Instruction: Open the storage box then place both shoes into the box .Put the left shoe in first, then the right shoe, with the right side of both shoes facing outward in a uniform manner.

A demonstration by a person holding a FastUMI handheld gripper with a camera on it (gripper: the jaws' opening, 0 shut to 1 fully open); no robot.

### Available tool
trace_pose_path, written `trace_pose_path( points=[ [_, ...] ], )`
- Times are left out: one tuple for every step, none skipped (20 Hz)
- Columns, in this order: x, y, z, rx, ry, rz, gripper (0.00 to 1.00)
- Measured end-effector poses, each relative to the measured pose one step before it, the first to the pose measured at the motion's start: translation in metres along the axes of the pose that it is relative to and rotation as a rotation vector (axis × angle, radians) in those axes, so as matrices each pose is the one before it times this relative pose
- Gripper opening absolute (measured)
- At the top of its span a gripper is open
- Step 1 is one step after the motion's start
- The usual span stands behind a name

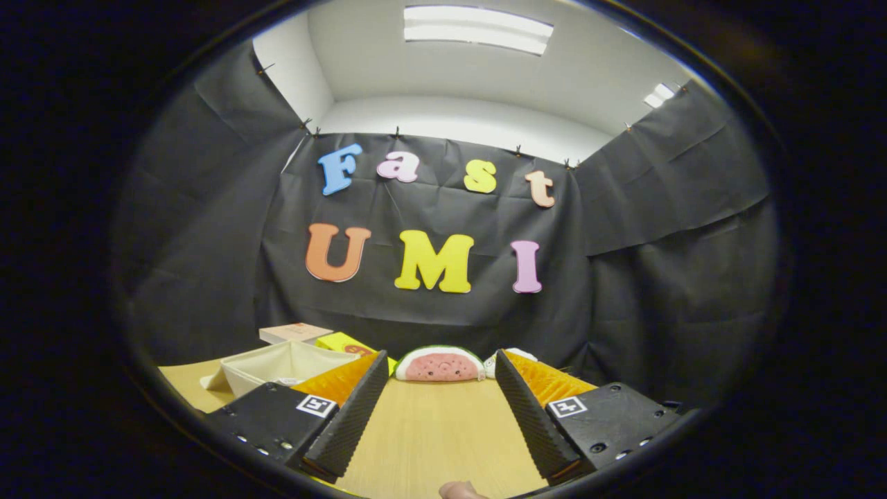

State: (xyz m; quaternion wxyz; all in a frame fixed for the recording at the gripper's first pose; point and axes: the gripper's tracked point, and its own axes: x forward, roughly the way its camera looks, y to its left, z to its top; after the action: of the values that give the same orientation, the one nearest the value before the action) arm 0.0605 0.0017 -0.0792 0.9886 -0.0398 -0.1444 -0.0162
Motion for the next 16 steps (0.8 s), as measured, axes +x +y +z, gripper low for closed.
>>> trace_pose_path(
  points=[
    [-0.00233, -0.00698, 0.00427, 0.00335, -0.01182, -0.00263, 0.95],
    [-0.00032, -0.00950, 0.00290, -0.00033, -0.00064, -0.01590, 0.95],
    [-0.00003, -0.00599, 0.00002, 0.00731, 0.00234, -0.00823, 0.95],
    [0.00088, -0.00298, -0.00016, 0.00628, 0.00652, -0.00174, 0.95],
    [0.00155, -0.00234, -0.00263, 0.00455, 0.00912, -0.00044, 0.95],
    [0.00112, -0.00398, -0.00061, 0.00004, 0.00229, -0.00253, 0.95],
    [0.00239, -0.00251, -0.00348, 0.00419, 0.01019, 0.00373, 0.95],
    [0.00045, 0.00047, -0.00413, 0.00720, 0.01112, 0.00547, 0.95],
    [0.00214, -0.00287, -0.00189, -0.00261, 0.00514, 0.00136, 0.95],
    [0.00016, -0.00101, -0.00193, -0.00446, 0.01189, 0.00915, 0.95],
    [0.00148, 0.00129, -0.00480, -0.00101, 0.01363, 0.00954, 0.95],
    [0.00139, -0.00101, -0.00182, 0.00386, 0.01404, 0.00475, 0.95],
    [0.00122, -0.00166, -0.00036, 0.00844, 0.00759, 0.00181, 0.95],
    [-0.00049, -0.00228, 0.00205, 0.00975, -0.00122, 0.00249, 0.95],
    [0.00059, -0.00372, 0.00211, 0.00339, -0.00496, -0.00067, 0.95],
    [-0.00031, -0.00491, 0.00156, 0.00382, -0.00509, -0.00748, 0.95]
  ],
)
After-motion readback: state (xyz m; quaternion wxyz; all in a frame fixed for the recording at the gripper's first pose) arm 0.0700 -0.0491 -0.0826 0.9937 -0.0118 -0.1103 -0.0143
